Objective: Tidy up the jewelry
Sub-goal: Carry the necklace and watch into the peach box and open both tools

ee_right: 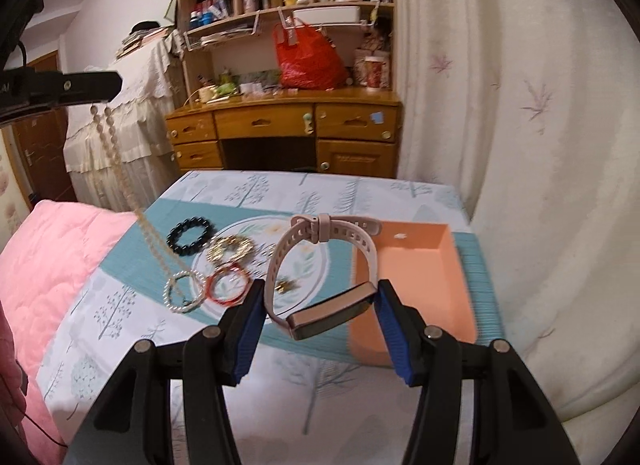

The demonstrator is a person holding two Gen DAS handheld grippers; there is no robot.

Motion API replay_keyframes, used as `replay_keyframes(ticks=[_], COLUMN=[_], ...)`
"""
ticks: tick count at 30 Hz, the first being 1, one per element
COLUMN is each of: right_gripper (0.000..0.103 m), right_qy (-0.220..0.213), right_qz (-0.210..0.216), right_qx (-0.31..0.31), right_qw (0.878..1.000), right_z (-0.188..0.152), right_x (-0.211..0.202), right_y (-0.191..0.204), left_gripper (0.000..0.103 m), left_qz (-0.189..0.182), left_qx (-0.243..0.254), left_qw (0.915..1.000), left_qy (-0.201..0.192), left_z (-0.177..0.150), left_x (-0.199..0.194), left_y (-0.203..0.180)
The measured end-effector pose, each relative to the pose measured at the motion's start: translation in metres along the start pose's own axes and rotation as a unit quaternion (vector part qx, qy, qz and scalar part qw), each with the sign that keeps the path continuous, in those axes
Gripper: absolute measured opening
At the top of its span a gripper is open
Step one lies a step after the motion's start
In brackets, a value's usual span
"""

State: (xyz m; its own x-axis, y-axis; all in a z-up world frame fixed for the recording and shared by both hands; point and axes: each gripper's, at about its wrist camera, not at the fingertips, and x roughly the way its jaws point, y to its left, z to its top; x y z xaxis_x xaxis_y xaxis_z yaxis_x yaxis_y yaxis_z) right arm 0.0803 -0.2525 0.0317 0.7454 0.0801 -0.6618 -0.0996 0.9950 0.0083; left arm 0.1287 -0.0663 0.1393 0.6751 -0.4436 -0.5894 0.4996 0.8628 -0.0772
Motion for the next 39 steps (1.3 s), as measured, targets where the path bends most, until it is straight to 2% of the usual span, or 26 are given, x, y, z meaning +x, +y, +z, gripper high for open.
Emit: replay_keyframes(ticks=[3,7,16,20,28,30,33,34,36,37,39], right_gripper=[0.056,0.056,0.056,0.056,0.056,0.061,0.062,0.063,0.069,0.070,0.072], right_qy=[-0.004,-0.003,0.013,0.028,0.064,0.071,0.089,0.089,0.084,0.080,0.074], right_qz=[-0.010,-0.016,-0.035,-0.035,-0.030,-0.028,-0.028,-0.029,-0.029,-0.031,-0.034], right_qx=[0.015,0.036,0.050,0.061,0.083,0.083,0.082,0.082,0.080,0.079,0.078], right_qw=[1.000,0.999,0.998,0.997,0.994,0.994,0.992,0.992,0.993,0.993,0.994], right_z=[0.006,0.007,-0.003,-0.010,-0.030,-0.033,-0.038,-0.038,-0.038,-0.037,-0.034], right_x=[-0.001,0.001,0.024,0.039,0.066,0.071,0.077,0.077,0.075,0.072,0.067], right_y=[-0.018,-0.043,-0.078,-0.087,-0.096,-0.095,-0.095,-0.094,-0.092,-0.090,-0.088], left_gripper=[0.003,0.003,0.003,0.003,0.005,0.008,0.022,0.029,0.055,0.073,0.076], left_qz=[-0.006,-0.033,-0.123,-0.149,-0.140,-0.129,-0.112,-0.110,-0.097,-0.089,-0.072], left_qx=[0.015,0.016,-0.016,-0.021,-0.032,-0.034,-0.038,-0.038,-0.039,-0.041,-0.044], left_qw=[0.9999,0.9993,0.9922,0.9885,0.9861,0.9854,0.9837,0.9833,0.9834,0.9840,0.9874], left_qy=[-0.005,-0.012,-0.014,0.013,0.083,0.106,0.136,0.140,0.148,0.149,0.133], left_z=[0.012,0.024,0.034,0.029,0.004,-0.005,-0.015,-0.018,-0.020,-0.021,-0.018], left_x=[0.016,0.045,0.128,0.164,0.217,0.229,0.236,0.237,0.236,0.234,0.224], left_y=[-0.022,-0.041,-0.070,-0.082,-0.085,-0.083,-0.081,-0.080,-0.078,-0.077,-0.072])
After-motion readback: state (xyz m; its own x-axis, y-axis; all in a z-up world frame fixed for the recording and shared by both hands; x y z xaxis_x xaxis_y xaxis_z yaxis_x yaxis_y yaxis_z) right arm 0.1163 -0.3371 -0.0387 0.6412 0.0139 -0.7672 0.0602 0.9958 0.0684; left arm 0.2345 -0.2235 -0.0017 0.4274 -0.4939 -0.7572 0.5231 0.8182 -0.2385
